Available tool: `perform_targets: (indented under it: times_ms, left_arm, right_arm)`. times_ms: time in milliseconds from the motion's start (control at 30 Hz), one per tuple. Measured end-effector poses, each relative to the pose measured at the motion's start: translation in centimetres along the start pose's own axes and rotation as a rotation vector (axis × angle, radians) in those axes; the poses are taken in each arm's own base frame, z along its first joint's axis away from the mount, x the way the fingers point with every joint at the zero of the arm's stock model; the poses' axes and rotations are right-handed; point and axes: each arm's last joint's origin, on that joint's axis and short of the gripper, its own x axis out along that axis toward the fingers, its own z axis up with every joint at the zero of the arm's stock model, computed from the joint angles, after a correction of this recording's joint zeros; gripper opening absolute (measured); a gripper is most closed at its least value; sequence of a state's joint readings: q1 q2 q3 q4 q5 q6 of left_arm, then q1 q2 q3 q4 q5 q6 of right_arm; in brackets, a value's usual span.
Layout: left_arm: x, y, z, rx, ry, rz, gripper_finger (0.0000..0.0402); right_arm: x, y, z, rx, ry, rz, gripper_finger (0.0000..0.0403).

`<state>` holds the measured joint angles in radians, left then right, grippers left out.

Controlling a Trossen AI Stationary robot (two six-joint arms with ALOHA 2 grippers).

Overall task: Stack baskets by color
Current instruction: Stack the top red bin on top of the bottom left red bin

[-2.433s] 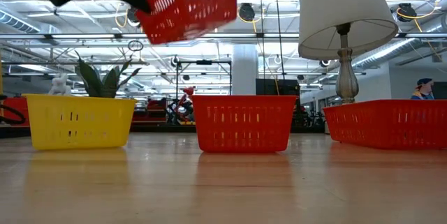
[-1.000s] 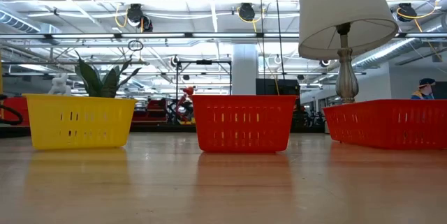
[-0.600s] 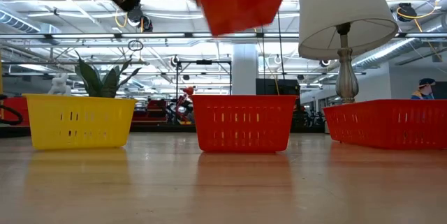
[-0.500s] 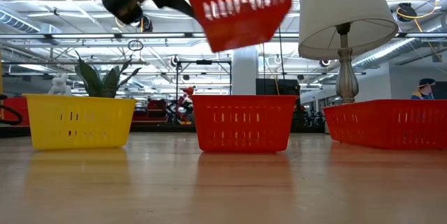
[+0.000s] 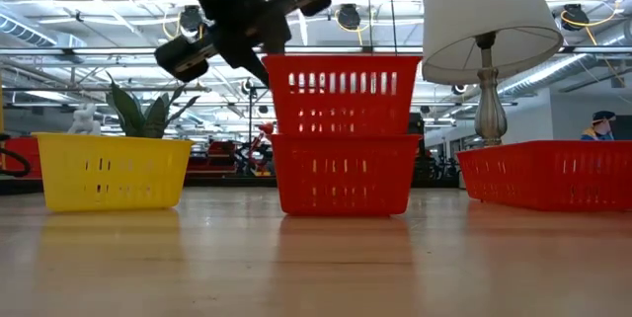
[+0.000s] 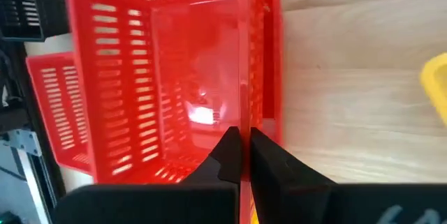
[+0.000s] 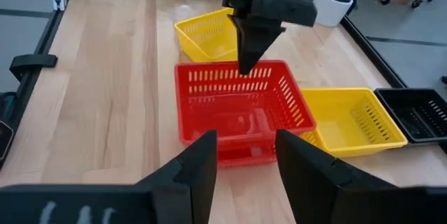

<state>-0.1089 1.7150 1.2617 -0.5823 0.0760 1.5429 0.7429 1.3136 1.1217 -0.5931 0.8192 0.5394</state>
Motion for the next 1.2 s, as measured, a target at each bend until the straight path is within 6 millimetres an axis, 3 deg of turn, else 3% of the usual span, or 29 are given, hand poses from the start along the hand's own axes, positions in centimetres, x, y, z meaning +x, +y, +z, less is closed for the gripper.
perform_targets:
  times_ms: [167,867,1200]
  left_arm:
    - [0.10,0.00,0.10,0.004,-0.002,-0.002,0.0017]
    - [0.48,-0.27,0.04,-0.037,-0.006,0.008,0.0021]
    - [0.41,-0.25,-0.83,-0.108,0.025,0.013,0.0092]
  right_arm:
    - [0.44,-0.03,-0.79,-0.017,0.015,-0.009,0.0141]
    - [0.45,0.16,-0.43,-0.010,-0.011,0.008,0.0141]
    - [0.44,0.16,-0.41,-0.008,-0.013,0.009,0.0141]
